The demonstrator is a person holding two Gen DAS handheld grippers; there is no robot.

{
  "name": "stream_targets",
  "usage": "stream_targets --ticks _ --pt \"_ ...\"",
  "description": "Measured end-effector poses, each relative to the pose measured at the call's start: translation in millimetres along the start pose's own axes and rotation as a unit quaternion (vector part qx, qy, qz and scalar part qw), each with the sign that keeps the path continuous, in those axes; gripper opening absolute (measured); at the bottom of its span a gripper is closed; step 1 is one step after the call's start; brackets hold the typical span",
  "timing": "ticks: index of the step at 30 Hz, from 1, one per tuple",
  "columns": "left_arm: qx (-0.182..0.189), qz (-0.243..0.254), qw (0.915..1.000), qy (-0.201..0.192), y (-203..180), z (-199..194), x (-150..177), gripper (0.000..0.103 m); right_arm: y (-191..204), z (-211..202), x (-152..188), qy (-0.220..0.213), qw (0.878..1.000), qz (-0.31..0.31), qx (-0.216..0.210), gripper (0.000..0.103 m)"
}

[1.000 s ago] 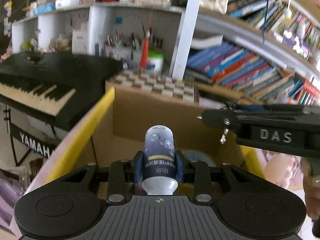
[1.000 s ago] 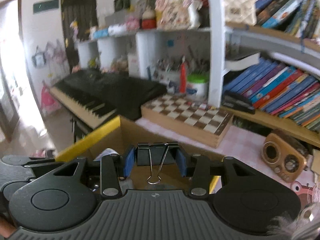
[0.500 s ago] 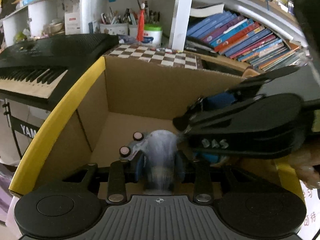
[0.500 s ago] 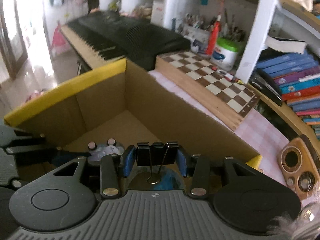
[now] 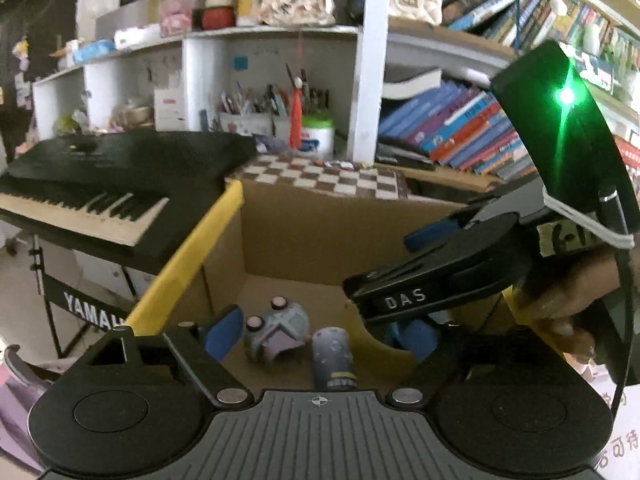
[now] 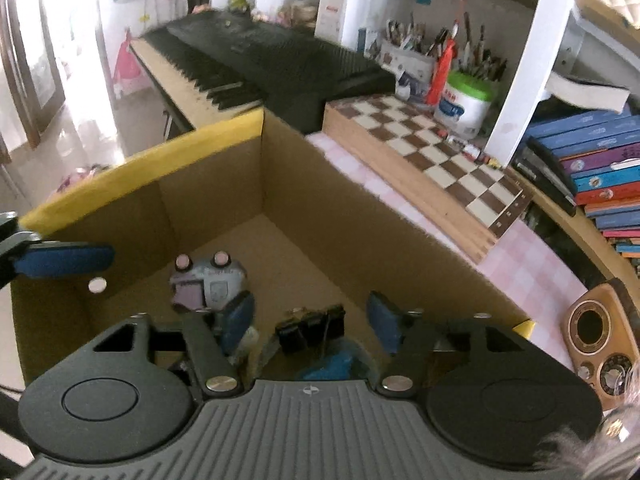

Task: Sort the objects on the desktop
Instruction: 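Withdraw both open tools from the box back toward the pig plush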

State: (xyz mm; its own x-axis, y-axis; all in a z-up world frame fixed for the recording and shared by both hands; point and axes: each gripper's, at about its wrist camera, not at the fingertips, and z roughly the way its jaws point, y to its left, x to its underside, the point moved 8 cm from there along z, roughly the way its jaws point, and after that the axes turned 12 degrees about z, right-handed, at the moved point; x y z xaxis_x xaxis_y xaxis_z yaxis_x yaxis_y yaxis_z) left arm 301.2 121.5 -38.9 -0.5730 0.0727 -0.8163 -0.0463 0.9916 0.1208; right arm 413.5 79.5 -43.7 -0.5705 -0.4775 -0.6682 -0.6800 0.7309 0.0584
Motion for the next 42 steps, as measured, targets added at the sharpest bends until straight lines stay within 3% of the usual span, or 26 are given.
stream_targets --ticks 8,20,31,42 --pt "-0.024 -0.016 0.9993 -0.021 12 -24 -4 0.094 -4 -31 -6 -0.062 0.997 0.047 0.009 0.072" --pt "-0.055 -0.042 0.9958 -0.06 25 -59 -9 0.098 -30 -100 10 -0.14 0.98 0.136 0.038 0.074" --pt "-0.064 -0.052 0.9948 -0.061 27 -89 8 0.1 -37 -144 55 -0.162 0.967 0.176 0.082 0.074" --pt "-0.05 -0.052 0.9961 -0.051 21 -128 43 0.101 -11 -184 118 -0.161 0.959 0.21 0.105 0.074"
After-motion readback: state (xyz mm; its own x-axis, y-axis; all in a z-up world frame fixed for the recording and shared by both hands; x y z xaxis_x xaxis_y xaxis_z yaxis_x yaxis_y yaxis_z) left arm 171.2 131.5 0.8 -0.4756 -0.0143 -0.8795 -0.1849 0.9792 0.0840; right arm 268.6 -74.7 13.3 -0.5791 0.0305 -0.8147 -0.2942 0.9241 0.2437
